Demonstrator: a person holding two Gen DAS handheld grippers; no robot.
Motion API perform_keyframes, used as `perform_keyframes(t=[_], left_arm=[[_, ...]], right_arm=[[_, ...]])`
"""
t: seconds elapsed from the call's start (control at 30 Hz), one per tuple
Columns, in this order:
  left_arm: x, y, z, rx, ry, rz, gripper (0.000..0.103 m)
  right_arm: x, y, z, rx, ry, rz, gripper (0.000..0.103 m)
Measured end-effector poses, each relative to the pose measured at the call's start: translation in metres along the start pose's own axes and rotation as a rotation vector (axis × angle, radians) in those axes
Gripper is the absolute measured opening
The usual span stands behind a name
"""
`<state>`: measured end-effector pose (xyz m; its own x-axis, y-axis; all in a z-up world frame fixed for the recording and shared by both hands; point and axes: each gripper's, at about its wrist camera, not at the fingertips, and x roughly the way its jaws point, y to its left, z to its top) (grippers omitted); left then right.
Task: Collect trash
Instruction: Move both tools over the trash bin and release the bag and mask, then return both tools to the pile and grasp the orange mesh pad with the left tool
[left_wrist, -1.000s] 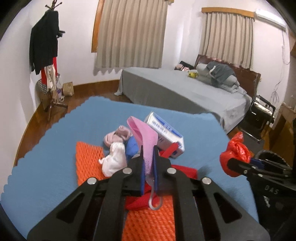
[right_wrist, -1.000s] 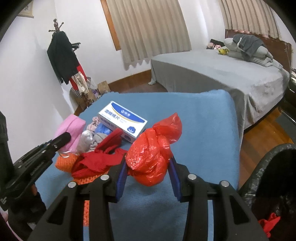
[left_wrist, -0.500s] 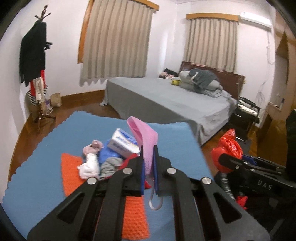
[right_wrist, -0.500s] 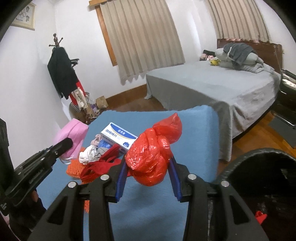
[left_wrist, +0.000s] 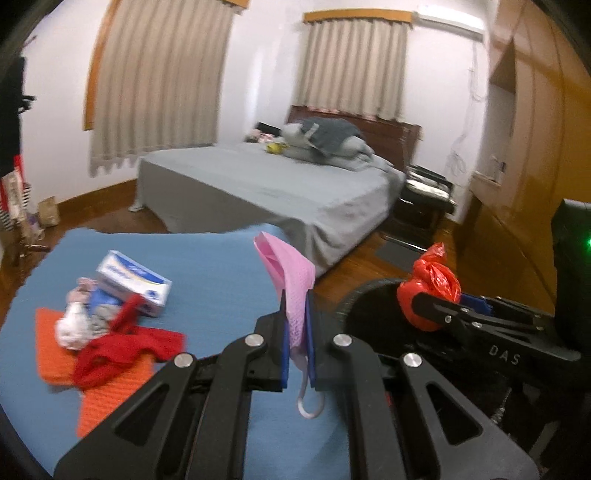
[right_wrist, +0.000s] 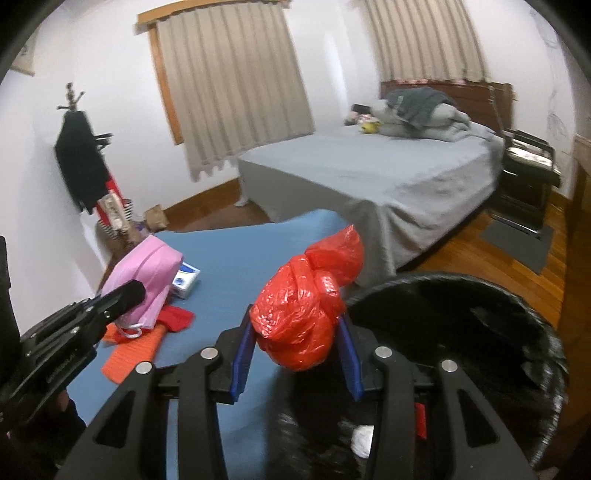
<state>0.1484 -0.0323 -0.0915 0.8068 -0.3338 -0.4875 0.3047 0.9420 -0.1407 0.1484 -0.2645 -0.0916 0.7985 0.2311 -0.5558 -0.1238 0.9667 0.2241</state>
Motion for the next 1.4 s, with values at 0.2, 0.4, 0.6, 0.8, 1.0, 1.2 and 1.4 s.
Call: perform_keyframes(t=[0.2,0.4,0.6,0.8,1.0,1.2,1.4], left_arm=[[0.029,-0.036,-0.010,0.037,0.051,-0.095,0.007],[0.057,-0.066,-0.018,0.062,0.089,-0.165,0.007],[0.078,-0.092,-0.023,0.093,0.116,-0.224,0.010],[0.080,-0.097,-0.024,0.099,0.117,-0.239,0.041],[0.074,-0.085,-0.018,0.078,0.098,-0.205,0.050],[0.056,-0.057,-0.010,0.052,0.050,-0.132,0.069],[0.033,-0.020,-0.001,0.047,0.005,-0.025,0.084]], right_arm=[[-0.009,-0.038,-0.011,0.041,0.015,-0.083,0.041],[-0.016,-0.071,-0.019,0.086,0.022,-0.150,0.042],[-0.020,-0.098,-0.029,0.131,0.036,-0.202,0.045],[-0.025,-0.110,-0.036,0.148,0.037,-0.233,0.055],[-0.030,-0.113,-0.034,0.147,0.017,-0.249,0.074],[-0.035,-0.098,-0.026,0.114,-0.028,-0.254,0.097],[-0.024,-0.071,-0.018,0.086,-0.029,-0.197,0.097]])
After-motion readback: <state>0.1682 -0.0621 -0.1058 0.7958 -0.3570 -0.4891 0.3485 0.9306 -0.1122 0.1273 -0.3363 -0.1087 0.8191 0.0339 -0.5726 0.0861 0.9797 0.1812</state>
